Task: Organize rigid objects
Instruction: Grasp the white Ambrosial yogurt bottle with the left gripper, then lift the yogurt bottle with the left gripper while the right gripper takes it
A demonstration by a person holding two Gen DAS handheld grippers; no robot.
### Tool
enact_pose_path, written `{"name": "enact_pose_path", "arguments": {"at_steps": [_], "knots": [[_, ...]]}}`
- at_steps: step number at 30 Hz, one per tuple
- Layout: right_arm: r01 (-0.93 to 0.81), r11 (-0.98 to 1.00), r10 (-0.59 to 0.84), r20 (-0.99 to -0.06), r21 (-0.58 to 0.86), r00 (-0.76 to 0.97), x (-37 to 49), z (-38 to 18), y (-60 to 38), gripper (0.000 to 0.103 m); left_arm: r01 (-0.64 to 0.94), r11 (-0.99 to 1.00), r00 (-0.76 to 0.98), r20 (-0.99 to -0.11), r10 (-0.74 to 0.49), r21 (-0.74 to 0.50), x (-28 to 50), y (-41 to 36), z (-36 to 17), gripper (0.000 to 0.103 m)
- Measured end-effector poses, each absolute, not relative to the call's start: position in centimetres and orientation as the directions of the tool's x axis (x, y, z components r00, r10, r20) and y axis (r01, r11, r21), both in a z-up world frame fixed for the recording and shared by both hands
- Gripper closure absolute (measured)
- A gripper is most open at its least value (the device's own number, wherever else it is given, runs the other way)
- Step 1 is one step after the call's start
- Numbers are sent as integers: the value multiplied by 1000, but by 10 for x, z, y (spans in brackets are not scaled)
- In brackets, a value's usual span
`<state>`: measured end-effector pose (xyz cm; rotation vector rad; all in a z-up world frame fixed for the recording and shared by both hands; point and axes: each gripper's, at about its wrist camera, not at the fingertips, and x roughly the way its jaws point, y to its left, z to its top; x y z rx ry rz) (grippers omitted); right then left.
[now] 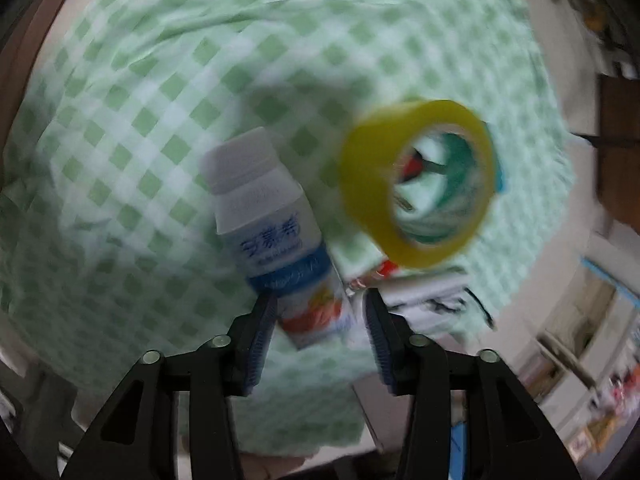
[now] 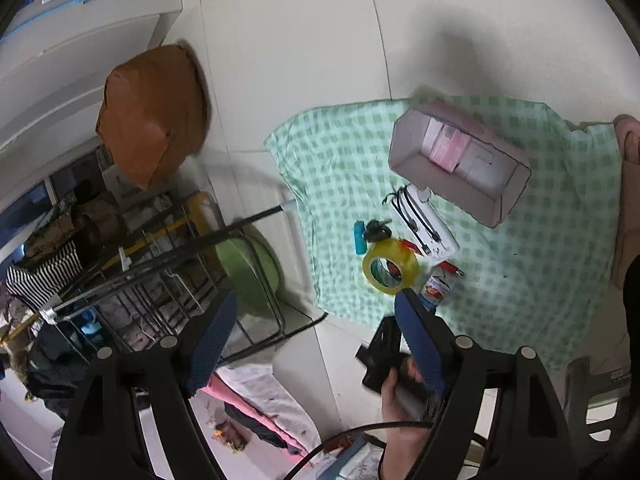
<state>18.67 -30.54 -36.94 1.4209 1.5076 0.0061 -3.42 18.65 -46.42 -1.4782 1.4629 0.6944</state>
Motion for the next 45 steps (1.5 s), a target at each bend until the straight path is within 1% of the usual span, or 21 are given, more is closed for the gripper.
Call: {"name": "enact_pose_path", "arguments": {"at_steps": [1, 2, 6, 8, 10, 12, 14, 16, 19, 21, 23, 25, 28, 31, 35, 38, 39, 40, 41, 43, 45], "knots": [[735, 307, 749, -630, 604, 205, 186, -371, -304, 21, -977, 95, 131, -890, -437, -190, -31, 180, -467, 22], [739, 304, 758, -623, 601, 195, 185, -373, -304, 21, -982, 119, 83, -902, -424, -146, -24, 174, -471, 21], [765, 278, 775, -606, 581, 179, 180, -380, -308, 21, -957, 279, -45, -917, -396, -74, -2, 152, -491, 19], [774, 267, 775, -606, 574, 182, 179, -381, -311, 21, -967, 249, -56, -910, -411, -53, -8, 143, -500, 19], [775, 264, 769, -610, 574, 190, 180, -379, -314, 19, -976, 204, -31, -881, -471, -75, -16, 139, -511, 21], [771, 273, 764, -616, 576, 190, 181, -377, -316, 17, -967, 222, -5, -858, -514, -128, -16, 135, -516, 55], [765, 281, 764, -617, 580, 187, 182, -376, -314, 17, -927, 359, -86, -872, -481, -106, -4, 128, -510, 56], [763, 287, 769, -614, 580, 177, 182, -376, -312, 17, -889, 445, -109, -891, -441, -112, 5, 125, -501, 56], [767, 277, 783, -598, 579, 169, 182, -378, -307, 17, -844, 499, -59, -892, -448, -195, 13, 121, -478, 56], [762, 279, 788, -592, 585, 166, 183, -376, -303, 17, -770, 587, -55, -891, -452, -250, 26, 115, -456, 56], [747, 289, 799, -581, 599, 157, 186, -374, -296, 17, -623, 732, -75, -911, -406, -275, 44, 98, -419, 56], [726, 299, 818, -558, 619, 139, 189, -371, -286, 17, -488, 822, -75, -924, -375, -294, 55, 83, -384, 56], [687, 346, 830, -549, 639, 93, 191, -367, -267, 17, -347, 853, -45, -902, -430, -390, 68, 58, -321, 56], [648, 401, 839, -543, 647, 24, 188, -367, -242, 17, -129, 859, -11, -866, -500, -495, 78, 23, -236, 56], [524, 486, 854, -507, 699, -116, 181, -364, -194, 17, 21, 799, 8, -799, -601, -601, 77, -8, -169, 56], [408, 512, 858, -474, 756, -199, 178, -359, -166, 17, 71, 745, 31, -745, -666, -663, 73, -22, -151, 56], [375, 512, 859, -472, 773, -200, 177, -357, -161, 19, 71, 736, 30, -736, -677, -674, 73, -26, -151, 56], [346, 517, 856, -473, 783, -208, 177, -355, -157, 32, 65, 730, 28, -730, -683, -681, 72, -25, -153, 56], [303, 526, 850, -473, 795, -234, 176, -354, -152, 36, 58, 733, 25, -733, -680, -678, 70, -22, -154, 56], [223, 578, 814, -532, 785, -235, 176, -350, -150, 39, 55, 732, 10, -733, -681, -679, 38, 10, -161, 56], [229, 578, 815, -536, 784, -220, 179, -355, -159, 41, 55, 736, -6, -737, -676, -675, 34, 3, -166, 55]]}}
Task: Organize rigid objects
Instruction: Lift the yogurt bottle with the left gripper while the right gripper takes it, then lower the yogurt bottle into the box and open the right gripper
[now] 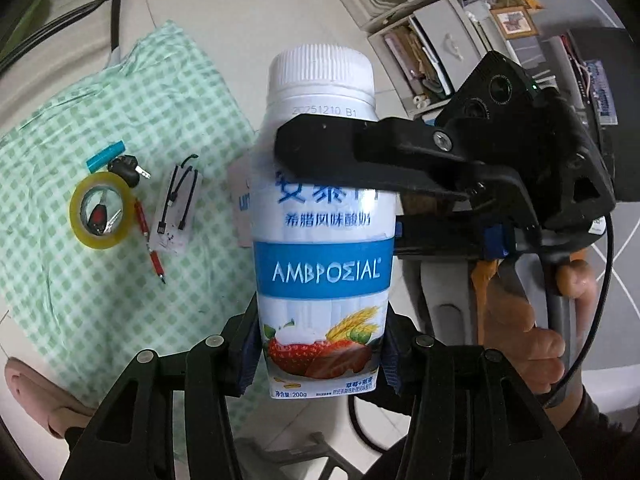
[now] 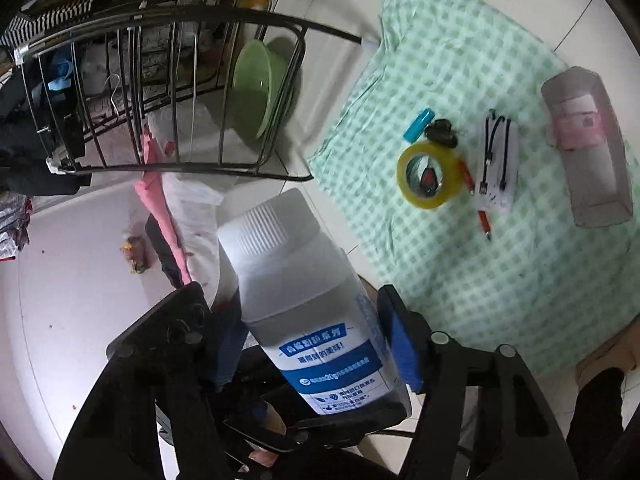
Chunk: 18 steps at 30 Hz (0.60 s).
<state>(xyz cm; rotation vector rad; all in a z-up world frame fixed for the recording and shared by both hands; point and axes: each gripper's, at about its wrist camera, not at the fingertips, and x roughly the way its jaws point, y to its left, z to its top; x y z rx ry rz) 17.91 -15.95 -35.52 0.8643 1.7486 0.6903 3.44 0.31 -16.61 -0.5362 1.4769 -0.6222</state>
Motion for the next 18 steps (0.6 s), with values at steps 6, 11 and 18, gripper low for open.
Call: {"name": "enact_pose_path", "arguments": {"at_steps": [6, 11, 18], "knots": [[424, 548, 812, -580, 721, -65, 191, -379, -219, 51, -88, 790, -45, -790, -611, -606, 35, 3, -196, 49], [368, 760, 580, -815, 535, -13, 208, -374, -255, 51, -227, 797, -46, -812, -582, -559, 34, 35, -214, 49], [238, 939, 274, -958, 248, -85, 217, -405, -261, 52, -251, 795, -39, -815, -578, -552, 29, 58, -207, 49]]}}
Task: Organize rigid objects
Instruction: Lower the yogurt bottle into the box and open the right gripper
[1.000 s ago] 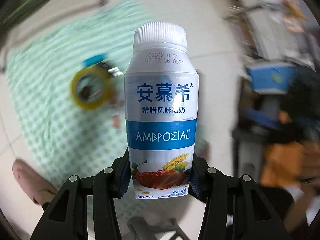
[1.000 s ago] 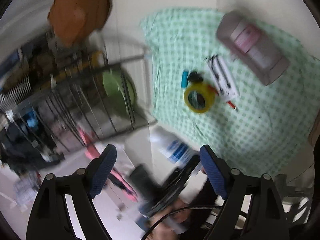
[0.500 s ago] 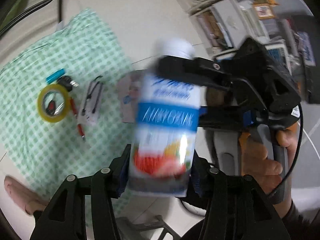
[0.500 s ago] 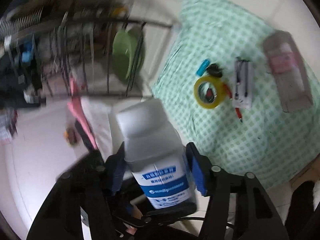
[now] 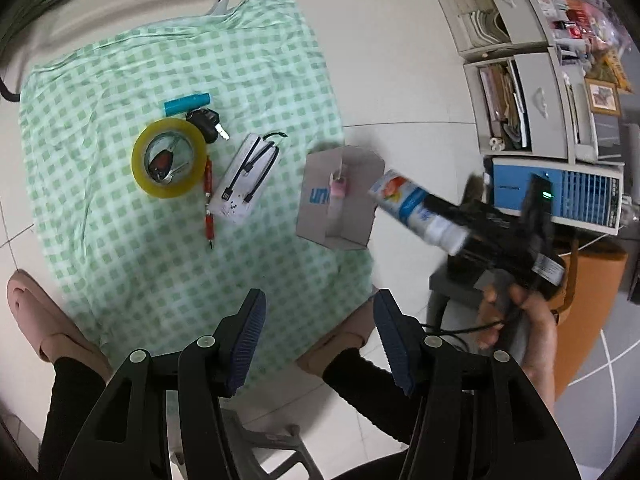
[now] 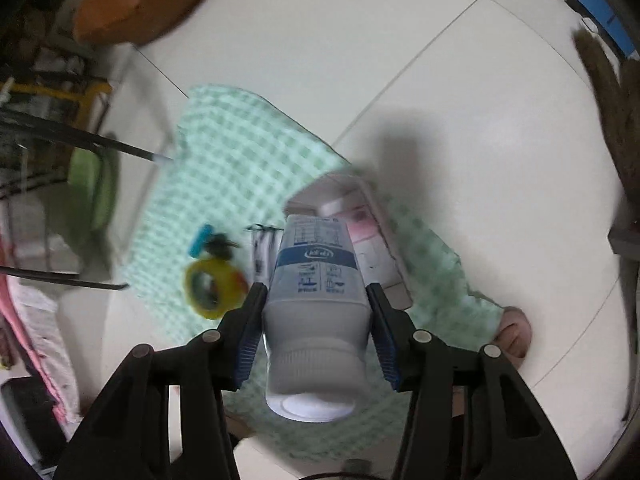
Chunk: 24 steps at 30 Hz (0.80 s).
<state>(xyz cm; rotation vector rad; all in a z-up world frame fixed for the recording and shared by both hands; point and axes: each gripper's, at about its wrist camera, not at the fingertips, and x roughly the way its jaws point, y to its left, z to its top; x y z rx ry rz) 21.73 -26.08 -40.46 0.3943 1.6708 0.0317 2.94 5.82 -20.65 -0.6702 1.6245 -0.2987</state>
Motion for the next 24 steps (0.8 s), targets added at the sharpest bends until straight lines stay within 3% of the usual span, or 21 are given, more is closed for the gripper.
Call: {"name": "enact_pose_path", "arguments": {"at_steps": [9, 14, 18, 20, 24], "knots": [[160, 970, 214, -952, 181, -221, 223, -450, -242, 51, -308, 785, -59, -813, -579, -537, 30, 72, -214, 49], [235, 964, 171, -969, 126, -179, 221, -443, -254, 39, -401, 752, -55, -805, -590, -524, 27, 87, -224, 49], [473, 805, 411, -912, 359, -5, 223, -394, -275, 37, -490, 708, -1, -812, -583, -508, 27, 94, -235, 49], [590, 634, 547, -829, 500, 115, 211, -369, -284, 21, -491, 721, 30, -836, -547, -489, 29, 88, -243, 48], [640, 434, 670, -702, 634, 241, 189, -326, -287, 15, -424, 789, 38, -879, -476, -446, 30, 58, -261, 44]]}}
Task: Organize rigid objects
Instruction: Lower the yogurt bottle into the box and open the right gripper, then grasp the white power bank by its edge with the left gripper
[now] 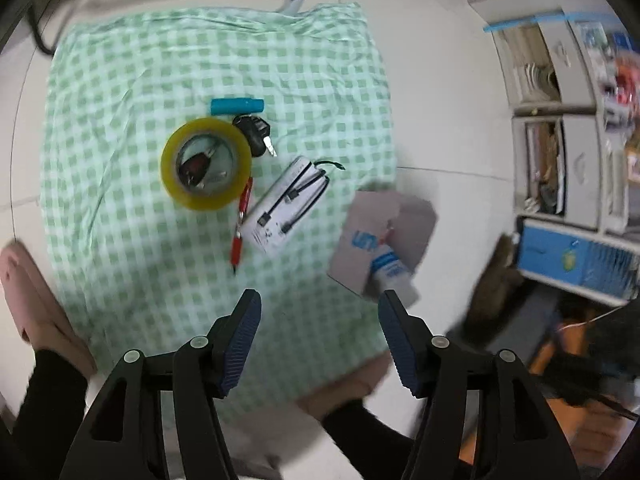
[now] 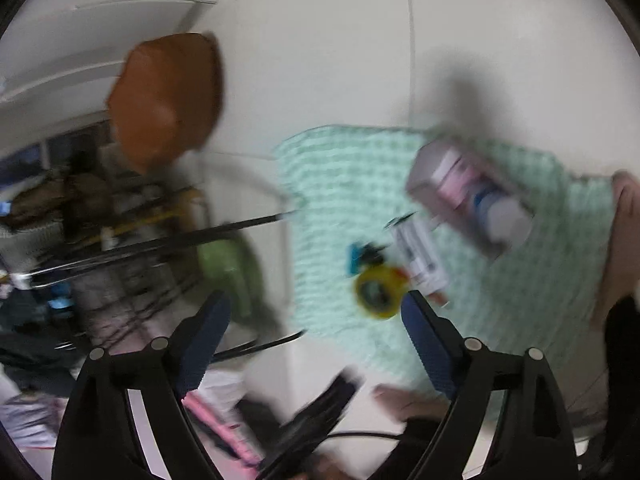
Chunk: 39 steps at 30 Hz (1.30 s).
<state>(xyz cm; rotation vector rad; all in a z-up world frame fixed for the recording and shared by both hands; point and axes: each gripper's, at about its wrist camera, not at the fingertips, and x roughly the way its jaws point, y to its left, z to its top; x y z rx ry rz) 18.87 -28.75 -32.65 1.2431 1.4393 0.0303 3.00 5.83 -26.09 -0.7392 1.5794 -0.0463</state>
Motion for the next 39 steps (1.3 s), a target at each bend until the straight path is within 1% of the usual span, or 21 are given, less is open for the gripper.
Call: {"name": "enact_pose_path", "arguments": {"at_steps": [2, 4, 5, 6, 7, 9, 10, 12, 14, 17, 19, 20, 21, 22, 23, 25, 27, 30, 31, 35, 39], "knots": [[624, 402, 699, -664, 671, 264, 192, -315, -290, 15, -438, 773, 65, -874, -482, -459, 31, 44, -275, 44], [600, 401, 693, -657, 692, 296, 202, -305, -299, 15, -494, 703, 114, -840, -531, -511, 37, 38, -296, 44], [594, 419, 668, -676, 687, 312, 206, -299, -305, 15, -565, 616, 157, -804, -574, -549, 42, 36, -315, 44], [592, 457, 612, -718, 664, 333, 210, -292, -315, 15, -605, 566, 177, -788, -590, -560, 43, 36, -327, 44], [592, 485, 572, -746, 643, 342, 211, -288, -321, 15, -678, 467, 215, -760, -613, -568, 45, 36, -345, 44], [596, 510, 526, -774, 620, 354, 214, -284, -333, 15, -764, 306, 270, -712, -648, -568, 46, 34, -374, 44], [606, 491, 533, -766, 626, 359, 215, -285, -339, 15, -806, 211, 294, -684, -667, -552, 49, 30, -393, 44], [625, 422, 576, -727, 656, 374, 216, -290, -345, 15, -836, 122, 322, -658, -681, -535, 54, 26, -415, 44], [636, 380, 607, -700, 672, 377, 219, -292, -350, 15, -844, 79, 334, -637, -694, -530, 65, 20, -436, 44], [631, 369, 640, -679, 682, 360, 223, -293, -348, 15, -850, 107, 312, -658, -685, -515, 82, 16, -459, 50], [623, 391, 651, -682, 677, 333, 227, -298, -347, 15, -863, 107, 292, -662, -690, -493, 91, 15, -475, 58], [621, 409, 645, -693, 669, 321, 227, -301, -347, 15, -874, 111, 275, -670, -690, -473, 95, 12, -484, 66], [626, 429, 631, -712, 652, 309, 227, -305, -349, 15, -877, 116, 268, -675, -688, -466, 98, 12, -487, 84], [633, 432, 621, -721, 642, 308, 227, -307, -349, 15, -881, 158, 233, -699, -676, -446, 103, 13, -494, 96], [643, 433, 614, -729, 632, 302, 225, -310, -349, 15, -882, 197, 203, -722, -662, -429, 106, 12, -495, 102], [662, 426, 620, -732, 616, 282, 224, -319, -350, 15, -883, 247, 159, -751, -641, -398, 111, 11, -498, 102], [677, 416, 629, -730, 607, 267, 220, -325, -350, 15, -883, 229, 179, -743, -645, -411, 110, 11, -495, 102], [686, 410, 635, -728, 601, 259, 217, -328, -349, 15, -846, 247, 200, -711, -674, -472, 110, 8, -475, 102], [689, 403, 637, -725, 602, 261, 217, -329, -347, 15, -821, 253, 207, -680, -703, -511, 109, 5, -462, 102], [678, 402, 644, -717, 616, 269, 218, -325, -338, 15, -782, 200, 252, -593, -764, -590, 86, 10, -413, 102], [646, 406, 677, -687, 647, 263, 219, -319, -318, 15, -762, 204, 241, -562, -792, -615, 50, 28, -368, 102]]}}
